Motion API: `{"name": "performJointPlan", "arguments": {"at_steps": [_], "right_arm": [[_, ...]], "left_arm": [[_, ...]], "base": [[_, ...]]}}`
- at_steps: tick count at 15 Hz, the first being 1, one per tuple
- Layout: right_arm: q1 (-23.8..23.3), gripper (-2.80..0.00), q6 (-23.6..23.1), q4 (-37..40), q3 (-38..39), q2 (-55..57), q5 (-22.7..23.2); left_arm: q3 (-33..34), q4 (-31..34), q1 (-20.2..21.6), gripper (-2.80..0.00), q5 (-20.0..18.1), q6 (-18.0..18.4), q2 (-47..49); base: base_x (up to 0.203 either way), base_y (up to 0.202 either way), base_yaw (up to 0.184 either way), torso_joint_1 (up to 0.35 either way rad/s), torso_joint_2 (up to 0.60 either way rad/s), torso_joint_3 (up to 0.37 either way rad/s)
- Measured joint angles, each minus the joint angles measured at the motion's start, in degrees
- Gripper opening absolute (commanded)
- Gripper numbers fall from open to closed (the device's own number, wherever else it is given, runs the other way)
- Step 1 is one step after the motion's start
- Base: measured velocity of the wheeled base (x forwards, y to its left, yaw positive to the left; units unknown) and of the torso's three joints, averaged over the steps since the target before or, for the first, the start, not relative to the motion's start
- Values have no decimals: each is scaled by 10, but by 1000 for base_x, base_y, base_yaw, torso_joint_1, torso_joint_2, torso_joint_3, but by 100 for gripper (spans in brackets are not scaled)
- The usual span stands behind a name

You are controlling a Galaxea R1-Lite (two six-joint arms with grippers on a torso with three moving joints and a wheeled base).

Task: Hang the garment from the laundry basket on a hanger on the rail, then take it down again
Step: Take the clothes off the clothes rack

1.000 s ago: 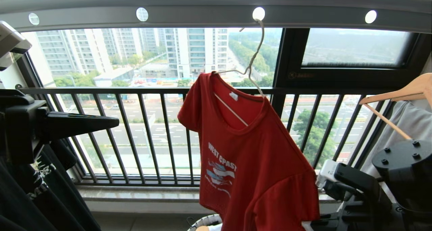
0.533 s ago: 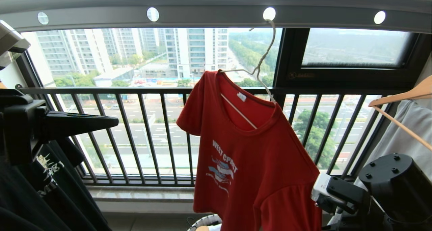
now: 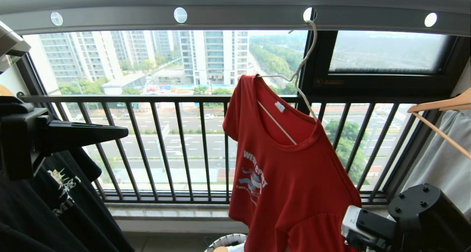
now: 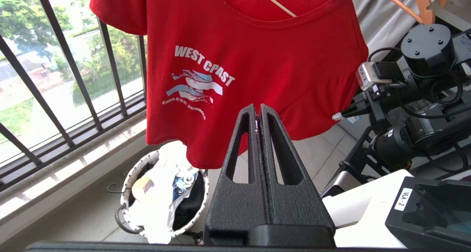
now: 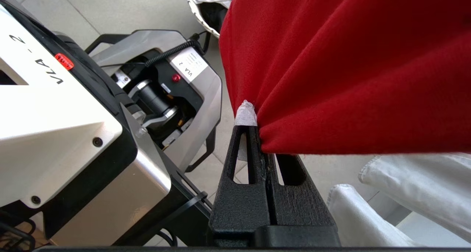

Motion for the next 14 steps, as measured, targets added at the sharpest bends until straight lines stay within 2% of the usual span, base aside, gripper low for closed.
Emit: {"name": "performJointPlan", "arguments": {"at_steps": [9,10,14], "right_arm": [[2,-280,-2,0,6,-49,-13],[2,0,-2,0,6,-63,-14],[2,0,-15,24,8,-111,-13]], "left_arm": [[-1,0,0,-280,-1,-2,-4],[-1,0,0,-280,-1,-1,-4],[-1,1,0,-280,-1,-1,-4]], "base": [[0,0,0,0,0,0],[0,0,0,0,0,0],[0,0,0,0,0,0]]}}
